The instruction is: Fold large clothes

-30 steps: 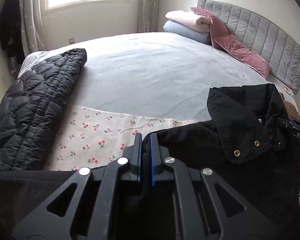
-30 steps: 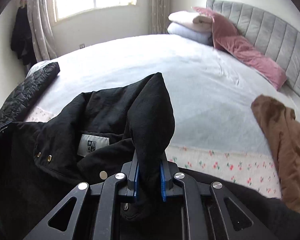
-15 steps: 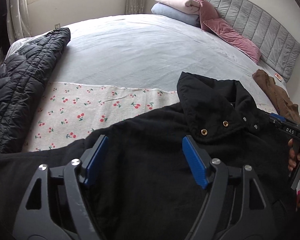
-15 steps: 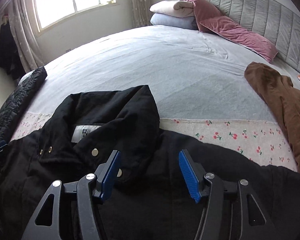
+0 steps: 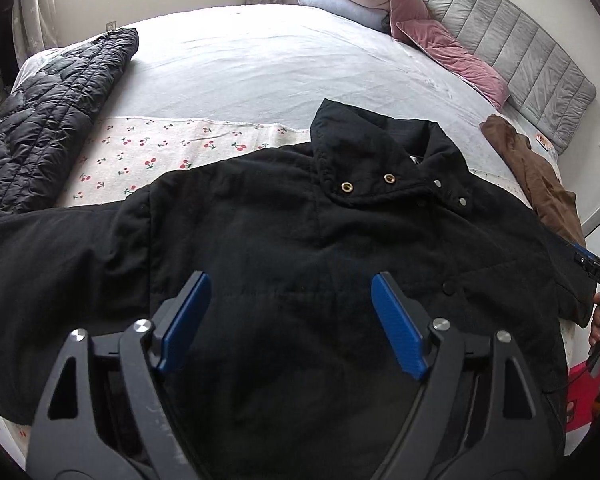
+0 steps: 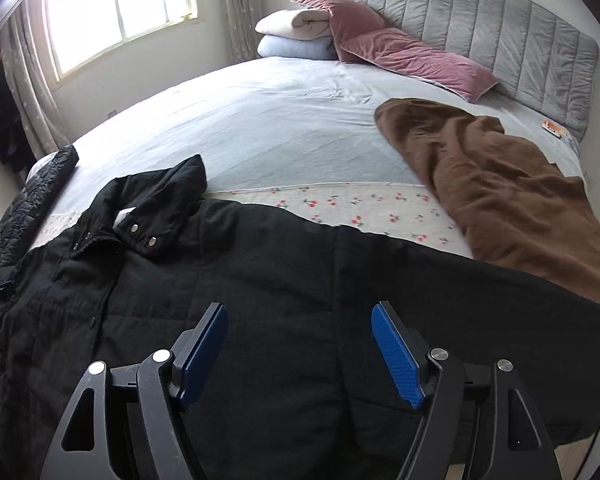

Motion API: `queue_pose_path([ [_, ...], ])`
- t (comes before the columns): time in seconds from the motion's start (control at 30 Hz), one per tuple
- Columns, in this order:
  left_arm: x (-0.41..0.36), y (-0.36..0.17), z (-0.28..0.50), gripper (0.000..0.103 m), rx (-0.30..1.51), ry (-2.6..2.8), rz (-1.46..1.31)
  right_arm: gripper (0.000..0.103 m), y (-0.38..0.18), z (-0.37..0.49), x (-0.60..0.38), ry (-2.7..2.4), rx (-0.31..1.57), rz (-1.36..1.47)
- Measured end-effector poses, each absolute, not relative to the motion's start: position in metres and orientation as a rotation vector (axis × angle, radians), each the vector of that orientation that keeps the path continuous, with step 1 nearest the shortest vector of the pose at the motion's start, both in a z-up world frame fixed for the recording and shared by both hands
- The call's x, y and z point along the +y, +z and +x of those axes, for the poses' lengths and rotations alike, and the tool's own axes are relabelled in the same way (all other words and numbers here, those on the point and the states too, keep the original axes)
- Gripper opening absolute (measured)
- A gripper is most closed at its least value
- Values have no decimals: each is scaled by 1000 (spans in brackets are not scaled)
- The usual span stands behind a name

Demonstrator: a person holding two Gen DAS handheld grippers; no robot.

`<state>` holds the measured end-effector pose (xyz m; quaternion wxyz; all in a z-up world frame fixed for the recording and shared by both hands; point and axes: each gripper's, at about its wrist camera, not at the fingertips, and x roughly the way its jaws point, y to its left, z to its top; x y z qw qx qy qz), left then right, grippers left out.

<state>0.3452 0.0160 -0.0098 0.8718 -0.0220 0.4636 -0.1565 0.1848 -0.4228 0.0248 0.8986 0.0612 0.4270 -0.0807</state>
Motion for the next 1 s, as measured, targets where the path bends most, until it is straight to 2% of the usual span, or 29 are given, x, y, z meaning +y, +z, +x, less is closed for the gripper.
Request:
queue_pose_path([
  [0.07,17,-6,326,88,955,-346,-35,76,31,160,-437,-183,888,159],
  [0.23,34,-23,287,88,1005,-335,-69,79,37,105,-424,-139,915,147],
  [0.47,47,-56,226,88,1071,-401,-79,80,-3,34,-388,-17,1044,117],
  [0.67,42,-69,189,88,1044,-425,79,80,-22,-5,-371,-39,1145,60],
  [1.0,76,-38,173,88,1056,-358,-50,83,19,14,-270,37,1002,22],
])
